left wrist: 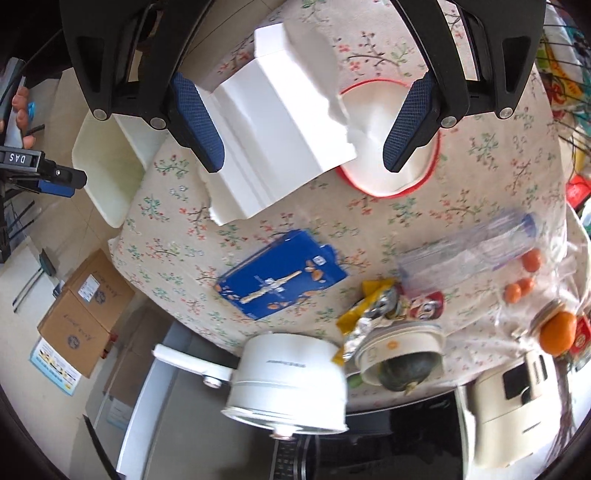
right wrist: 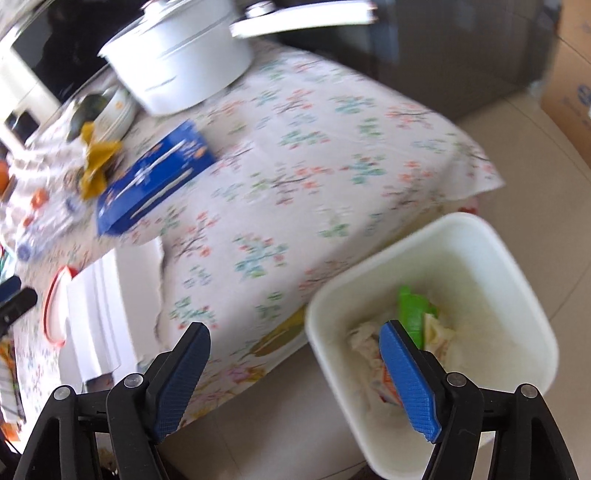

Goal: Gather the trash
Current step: 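Move both grippers back over the torn white paper on the table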

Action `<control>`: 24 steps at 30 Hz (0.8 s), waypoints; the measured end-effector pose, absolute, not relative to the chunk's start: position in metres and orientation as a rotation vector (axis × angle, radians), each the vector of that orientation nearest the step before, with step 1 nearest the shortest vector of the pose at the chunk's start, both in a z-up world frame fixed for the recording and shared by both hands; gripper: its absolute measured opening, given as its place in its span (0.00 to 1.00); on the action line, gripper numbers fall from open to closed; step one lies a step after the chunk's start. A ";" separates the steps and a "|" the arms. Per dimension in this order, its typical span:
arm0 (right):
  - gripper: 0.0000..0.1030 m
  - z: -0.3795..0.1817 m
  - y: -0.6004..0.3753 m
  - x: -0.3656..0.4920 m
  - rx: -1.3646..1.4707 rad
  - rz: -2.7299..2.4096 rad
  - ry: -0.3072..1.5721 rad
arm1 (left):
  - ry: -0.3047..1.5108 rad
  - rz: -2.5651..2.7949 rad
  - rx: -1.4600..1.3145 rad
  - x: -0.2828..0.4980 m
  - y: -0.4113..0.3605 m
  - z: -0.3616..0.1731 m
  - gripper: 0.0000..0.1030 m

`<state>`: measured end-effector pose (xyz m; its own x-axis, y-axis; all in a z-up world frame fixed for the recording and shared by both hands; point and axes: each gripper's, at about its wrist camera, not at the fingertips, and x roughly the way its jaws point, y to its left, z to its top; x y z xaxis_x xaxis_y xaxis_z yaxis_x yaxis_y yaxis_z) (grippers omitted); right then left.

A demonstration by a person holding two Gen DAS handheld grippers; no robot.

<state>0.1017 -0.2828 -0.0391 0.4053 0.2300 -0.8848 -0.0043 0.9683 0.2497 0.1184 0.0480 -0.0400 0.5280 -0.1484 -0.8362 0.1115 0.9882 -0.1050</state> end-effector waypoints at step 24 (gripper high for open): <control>0.69 -0.094 -0.136 0.103 0.150 0.413 1.369 | 1.264 -0.042 -0.346 0.106 0.160 -0.124 0.30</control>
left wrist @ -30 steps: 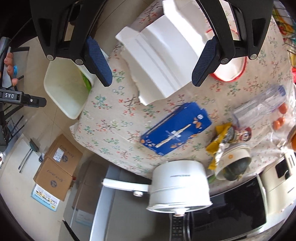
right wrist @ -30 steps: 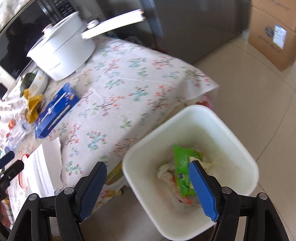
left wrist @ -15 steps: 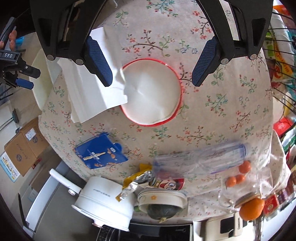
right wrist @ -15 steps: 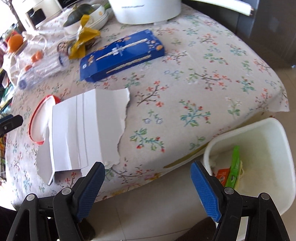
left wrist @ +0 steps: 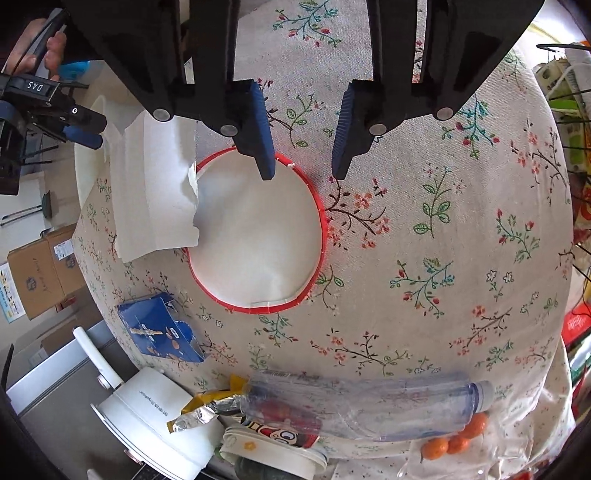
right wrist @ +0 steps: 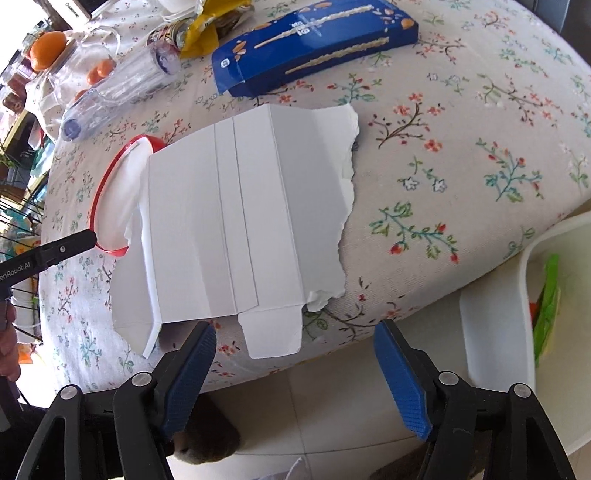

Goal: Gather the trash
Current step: 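Move both grippers back over the torn white paper on the table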

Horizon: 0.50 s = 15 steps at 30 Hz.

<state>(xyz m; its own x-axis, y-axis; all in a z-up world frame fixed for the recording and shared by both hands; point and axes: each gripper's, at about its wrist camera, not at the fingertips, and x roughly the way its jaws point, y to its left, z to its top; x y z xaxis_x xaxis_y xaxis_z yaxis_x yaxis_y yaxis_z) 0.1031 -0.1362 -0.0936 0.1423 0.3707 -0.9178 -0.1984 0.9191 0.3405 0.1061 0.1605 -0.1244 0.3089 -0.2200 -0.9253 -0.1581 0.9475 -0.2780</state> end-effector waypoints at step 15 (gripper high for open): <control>0.02 -0.082 -0.114 0.108 0.189 0.477 1.269 | 1.211 0.036 -0.341 0.109 0.174 -0.113 0.02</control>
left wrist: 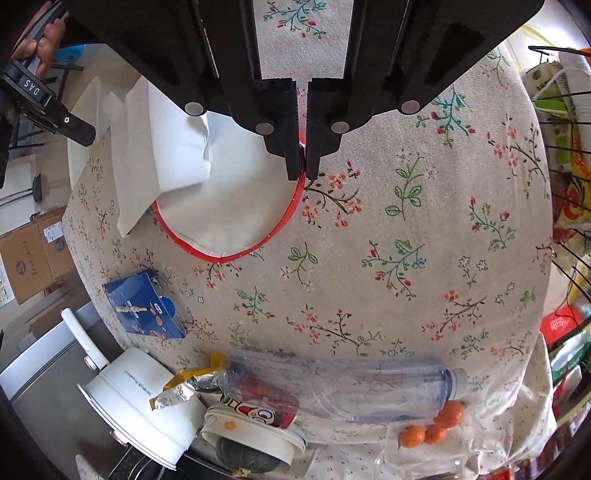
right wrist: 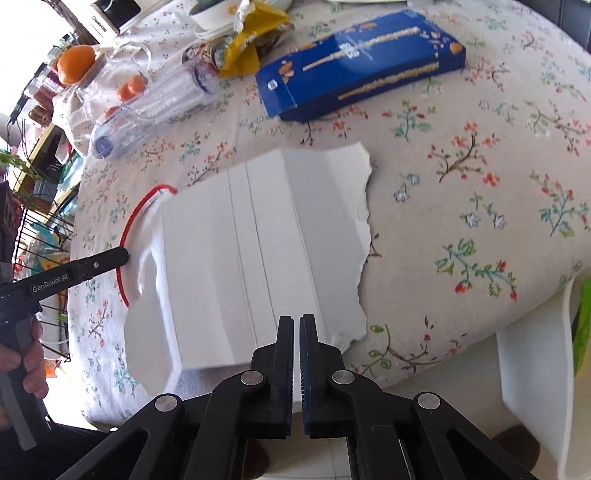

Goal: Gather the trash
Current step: 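Move both grippers back over the torn white paper on the table, then grasp the torn white paper with the right gripper and lift it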

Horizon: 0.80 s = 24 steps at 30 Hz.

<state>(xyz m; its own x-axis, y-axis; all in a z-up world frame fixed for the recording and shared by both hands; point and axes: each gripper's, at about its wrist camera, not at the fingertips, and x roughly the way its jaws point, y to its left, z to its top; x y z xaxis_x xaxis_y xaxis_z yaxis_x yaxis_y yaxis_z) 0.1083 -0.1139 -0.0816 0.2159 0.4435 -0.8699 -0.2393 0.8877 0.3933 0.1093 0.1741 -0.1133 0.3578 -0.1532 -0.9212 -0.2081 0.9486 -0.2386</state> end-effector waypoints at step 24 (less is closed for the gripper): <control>0.36 -0.120 -0.126 0.097 0.349 0.463 1.451 | 1.098 0.203 -0.279 0.091 0.210 -0.086 0.02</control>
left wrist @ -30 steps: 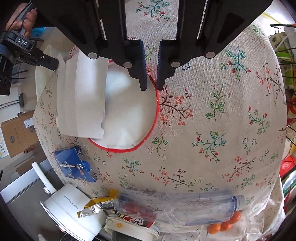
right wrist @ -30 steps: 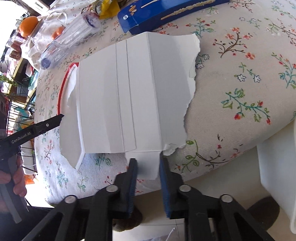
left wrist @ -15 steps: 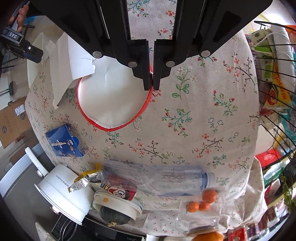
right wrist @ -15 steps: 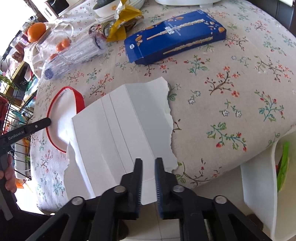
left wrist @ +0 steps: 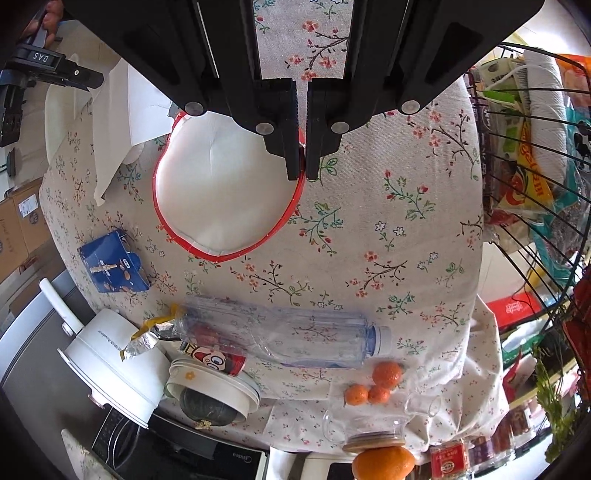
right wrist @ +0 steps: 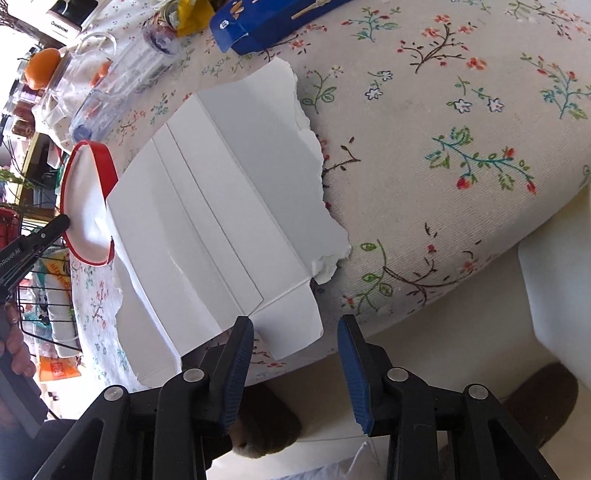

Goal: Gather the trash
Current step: 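Grasp the torn white paper with the right gripper and lift it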

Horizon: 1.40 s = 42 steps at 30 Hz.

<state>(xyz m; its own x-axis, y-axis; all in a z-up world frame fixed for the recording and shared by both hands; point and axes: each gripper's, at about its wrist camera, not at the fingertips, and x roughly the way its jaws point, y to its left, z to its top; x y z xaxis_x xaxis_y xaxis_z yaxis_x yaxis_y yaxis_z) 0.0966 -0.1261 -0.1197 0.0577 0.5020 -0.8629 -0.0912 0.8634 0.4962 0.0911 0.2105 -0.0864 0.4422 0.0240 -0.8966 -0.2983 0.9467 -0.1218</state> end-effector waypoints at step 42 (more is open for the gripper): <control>0.00 0.029 -0.274 0.113 0.513 0.278 0.872 | 1.006 -0.102 -0.212 0.128 0.064 -0.037 0.02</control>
